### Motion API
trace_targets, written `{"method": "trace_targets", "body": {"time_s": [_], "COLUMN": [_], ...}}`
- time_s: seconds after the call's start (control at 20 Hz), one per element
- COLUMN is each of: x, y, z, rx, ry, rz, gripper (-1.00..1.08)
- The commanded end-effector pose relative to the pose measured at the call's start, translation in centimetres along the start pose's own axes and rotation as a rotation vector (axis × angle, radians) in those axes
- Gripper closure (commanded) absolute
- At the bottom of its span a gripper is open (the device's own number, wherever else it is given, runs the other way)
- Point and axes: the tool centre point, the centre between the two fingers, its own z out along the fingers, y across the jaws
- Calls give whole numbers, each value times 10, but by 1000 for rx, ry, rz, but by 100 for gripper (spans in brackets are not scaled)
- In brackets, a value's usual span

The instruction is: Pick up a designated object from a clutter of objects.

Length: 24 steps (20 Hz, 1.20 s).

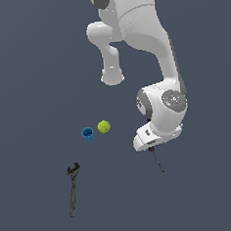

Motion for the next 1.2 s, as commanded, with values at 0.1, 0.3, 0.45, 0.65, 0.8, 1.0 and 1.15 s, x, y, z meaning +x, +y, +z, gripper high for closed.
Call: {"method": "trace_targets", "body": {"time_s": [0.1, 0.3, 0.45, 0.65, 0.8, 1.0, 1.15], "x": [0, 0, 0, 0, 1, 1, 1], "y": [0, 0, 0, 0, -1, -1, -1], "z": [3, 17, 33, 47, 51, 51, 51], "rx": [0, 0, 0, 0, 0, 0, 0], "ry": [1, 1, 1, 2, 3, 3, 3], "rz": [0, 0, 0, 0, 0, 0, 0], "gripper": [-92, -92, -92, -92, -92, 108, 108]}}
